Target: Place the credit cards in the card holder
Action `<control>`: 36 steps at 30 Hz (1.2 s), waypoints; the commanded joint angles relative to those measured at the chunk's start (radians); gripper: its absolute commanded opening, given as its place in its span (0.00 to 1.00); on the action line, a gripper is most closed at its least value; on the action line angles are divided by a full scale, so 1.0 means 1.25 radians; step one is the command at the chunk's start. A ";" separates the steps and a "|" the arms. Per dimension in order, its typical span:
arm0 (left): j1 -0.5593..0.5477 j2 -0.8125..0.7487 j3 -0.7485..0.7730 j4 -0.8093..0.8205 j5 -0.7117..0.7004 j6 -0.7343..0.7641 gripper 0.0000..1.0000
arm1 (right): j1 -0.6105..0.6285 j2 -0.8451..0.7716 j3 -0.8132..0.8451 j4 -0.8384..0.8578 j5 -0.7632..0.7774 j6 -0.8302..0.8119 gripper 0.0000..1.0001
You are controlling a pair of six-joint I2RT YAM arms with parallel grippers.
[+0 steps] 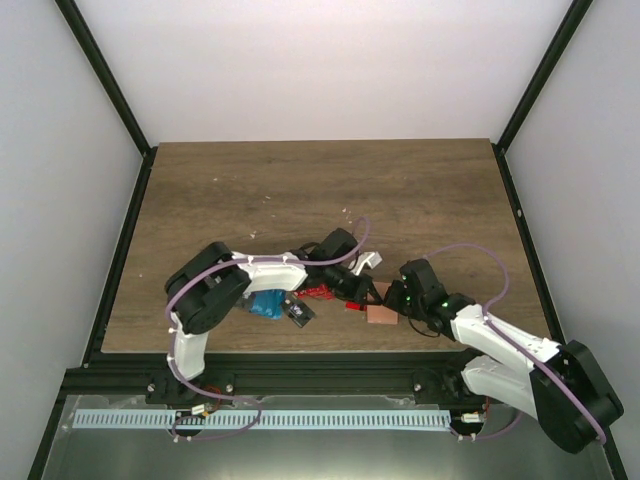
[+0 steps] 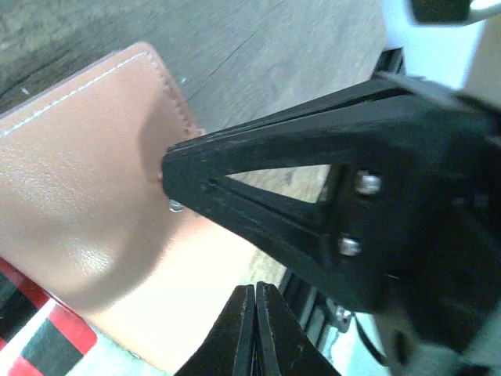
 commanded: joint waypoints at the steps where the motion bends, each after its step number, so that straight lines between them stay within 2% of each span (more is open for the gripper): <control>1: 0.015 -0.060 -0.028 0.029 0.013 -0.007 0.04 | 0.015 0.020 -0.027 -0.061 -0.035 -0.011 0.01; 8: 0.021 -0.023 -0.025 -0.056 -0.090 0.052 0.04 | 0.014 0.024 -0.024 -0.057 -0.036 -0.018 0.01; 23: 0.013 0.070 0.010 -0.020 -0.068 0.043 0.04 | 0.023 0.027 -0.040 -0.049 -0.042 -0.012 0.01; 36: 0.012 0.083 0.002 0.018 -0.078 0.014 0.04 | 0.132 0.043 -0.055 -0.071 0.014 0.055 0.01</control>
